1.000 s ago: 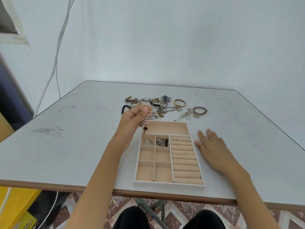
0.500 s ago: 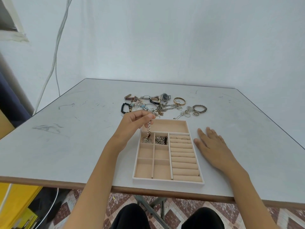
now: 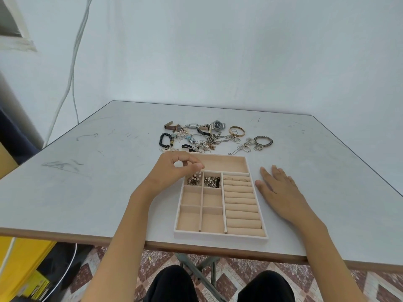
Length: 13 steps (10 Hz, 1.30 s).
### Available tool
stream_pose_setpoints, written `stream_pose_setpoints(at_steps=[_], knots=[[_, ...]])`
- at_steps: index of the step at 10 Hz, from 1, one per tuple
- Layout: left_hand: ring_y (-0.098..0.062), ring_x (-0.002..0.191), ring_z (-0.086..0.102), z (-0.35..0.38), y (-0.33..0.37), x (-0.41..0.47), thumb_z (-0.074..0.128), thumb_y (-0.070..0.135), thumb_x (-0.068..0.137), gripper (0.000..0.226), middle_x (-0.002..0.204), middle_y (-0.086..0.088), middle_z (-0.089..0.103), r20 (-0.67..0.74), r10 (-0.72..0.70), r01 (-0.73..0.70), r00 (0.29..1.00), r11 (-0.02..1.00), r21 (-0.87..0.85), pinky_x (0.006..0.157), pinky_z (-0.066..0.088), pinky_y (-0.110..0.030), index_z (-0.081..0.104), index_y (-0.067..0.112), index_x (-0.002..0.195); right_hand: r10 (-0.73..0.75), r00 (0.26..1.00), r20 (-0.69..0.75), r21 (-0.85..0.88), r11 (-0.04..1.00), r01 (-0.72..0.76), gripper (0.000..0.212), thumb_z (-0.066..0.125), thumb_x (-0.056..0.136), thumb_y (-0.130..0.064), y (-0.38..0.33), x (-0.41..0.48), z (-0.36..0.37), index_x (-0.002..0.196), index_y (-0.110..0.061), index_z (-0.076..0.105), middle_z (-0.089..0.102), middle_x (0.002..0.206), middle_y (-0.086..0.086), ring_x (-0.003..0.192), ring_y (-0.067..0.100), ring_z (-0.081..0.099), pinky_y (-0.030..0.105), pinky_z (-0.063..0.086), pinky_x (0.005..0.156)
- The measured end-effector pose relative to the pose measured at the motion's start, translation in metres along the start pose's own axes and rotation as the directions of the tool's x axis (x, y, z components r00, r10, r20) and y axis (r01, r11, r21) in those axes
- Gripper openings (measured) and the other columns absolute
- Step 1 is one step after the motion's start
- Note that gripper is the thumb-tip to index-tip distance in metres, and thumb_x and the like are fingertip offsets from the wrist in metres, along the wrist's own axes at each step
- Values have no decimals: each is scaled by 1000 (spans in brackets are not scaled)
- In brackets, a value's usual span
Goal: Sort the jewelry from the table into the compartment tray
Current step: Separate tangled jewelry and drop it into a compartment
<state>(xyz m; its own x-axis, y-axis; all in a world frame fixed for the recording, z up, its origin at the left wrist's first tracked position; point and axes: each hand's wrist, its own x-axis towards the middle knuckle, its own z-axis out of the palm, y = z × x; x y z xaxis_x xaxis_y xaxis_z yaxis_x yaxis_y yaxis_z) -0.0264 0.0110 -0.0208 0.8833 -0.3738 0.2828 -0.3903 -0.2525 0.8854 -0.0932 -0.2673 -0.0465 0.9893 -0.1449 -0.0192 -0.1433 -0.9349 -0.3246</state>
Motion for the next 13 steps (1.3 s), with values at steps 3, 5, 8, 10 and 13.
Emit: stream_pose_setpoints(at_steps=[3, 5, 8, 10, 13], knots=[[-1, 103, 50, -2, -11, 4, 79, 26, 75, 4, 93, 15, 63, -38, 14, -6, 999, 978, 208, 88, 32, -21, 77, 29, 74, -2, 1000, 4, -4, 1000, 2, 57, 23, 101, -47, 0, -1, -1, 153, -26, 11, -2, 161, 3, 148, 14, -7, 31, -5, 118], [-7, 107, 51, -1, -12, 6, 76, 36, 64, 12, 98, 18, 63, -18, 66, -59, 998, 962, 268, 99, 34, -31, 74, 37, 76, 2, 1000, 3, 0, 1000, -2, 57, 22, 101, -46, -1, -1, -1, 153, -27, 12, -1, 161, 2, 148, 14, -7, 31, -5, 118], [-11, 108, 52, -1, -12, 6, 76, 32, 68, 17, 98, 16, 63, -19, 79, -73, 997, 969, 235, 98, 35, -31, 69, 40, 82, 1, 1000, 6, -11, 1000, -1, 56, 22, 101, -46, -1, -2, -2, 153, -26, 11, -2, 161, 3, 148, 15, -6, 31, -5, 118], [-9, 109, 49, -1, -12, 6, 82, 17, 71, 26, 99, 16, 62, -8, 78, -74, 997, 967, 245, 94, 31, -18, 69, 35, 85, 4, 1000, 13, -15, 1000, -3, 57, 22, 101, -46, -2, -2, -2, 153, -26, 11, -2, 161, 4, 148, 15, -7, 32, -5, 118], [-4, 110, 47, -1, -11, 5, 83, 19, 70, 25, 97, 22, 61, 8, 60, -60, 998, 963, 263, 94, 29, -19, 71, 31, 88, 3, 999, 38, -30, 1000, -2, 57, 22, 101, -46, -3, -1, -5, 153, -26, 11, -2, 161, 5, 148, 16, -6, 32, -4, 118]])
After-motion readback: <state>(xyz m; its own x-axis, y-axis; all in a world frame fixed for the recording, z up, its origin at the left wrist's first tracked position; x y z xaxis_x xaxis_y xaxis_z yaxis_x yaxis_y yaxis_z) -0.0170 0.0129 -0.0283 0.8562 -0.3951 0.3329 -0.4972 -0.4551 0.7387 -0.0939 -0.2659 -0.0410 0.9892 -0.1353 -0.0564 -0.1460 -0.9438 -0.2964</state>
